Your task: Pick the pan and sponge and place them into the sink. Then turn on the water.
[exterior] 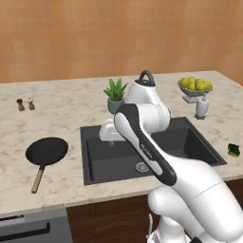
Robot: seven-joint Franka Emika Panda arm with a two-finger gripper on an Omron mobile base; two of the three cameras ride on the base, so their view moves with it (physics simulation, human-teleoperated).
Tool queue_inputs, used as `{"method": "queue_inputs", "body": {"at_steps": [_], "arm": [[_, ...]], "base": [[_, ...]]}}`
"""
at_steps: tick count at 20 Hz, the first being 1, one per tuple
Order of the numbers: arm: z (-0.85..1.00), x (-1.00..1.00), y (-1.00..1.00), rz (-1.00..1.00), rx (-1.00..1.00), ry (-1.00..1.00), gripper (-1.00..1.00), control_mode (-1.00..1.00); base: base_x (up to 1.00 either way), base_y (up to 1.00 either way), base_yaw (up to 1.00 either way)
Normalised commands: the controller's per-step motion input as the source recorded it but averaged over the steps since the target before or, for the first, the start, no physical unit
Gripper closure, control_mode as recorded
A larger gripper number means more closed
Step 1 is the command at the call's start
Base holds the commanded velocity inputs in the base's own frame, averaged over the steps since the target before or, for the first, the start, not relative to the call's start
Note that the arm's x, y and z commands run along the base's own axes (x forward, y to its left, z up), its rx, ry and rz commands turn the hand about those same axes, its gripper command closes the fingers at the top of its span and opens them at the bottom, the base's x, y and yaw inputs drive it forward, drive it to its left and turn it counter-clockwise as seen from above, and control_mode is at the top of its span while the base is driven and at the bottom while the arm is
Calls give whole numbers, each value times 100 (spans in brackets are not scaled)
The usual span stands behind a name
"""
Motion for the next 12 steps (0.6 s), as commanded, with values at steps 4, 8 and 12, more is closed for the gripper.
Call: {"method": "queue_inputs", "body": {"at_steps": [4,8,12], "arm": [[-39,-3,77,0,0,9,-100,-100],[-40,0,87,-4,-1,10,-100,-100],[-34,0,96,-4,-12,11,-100,-100]], "base": [[0,0,0],[0,0,0],[0,0,0]]}}
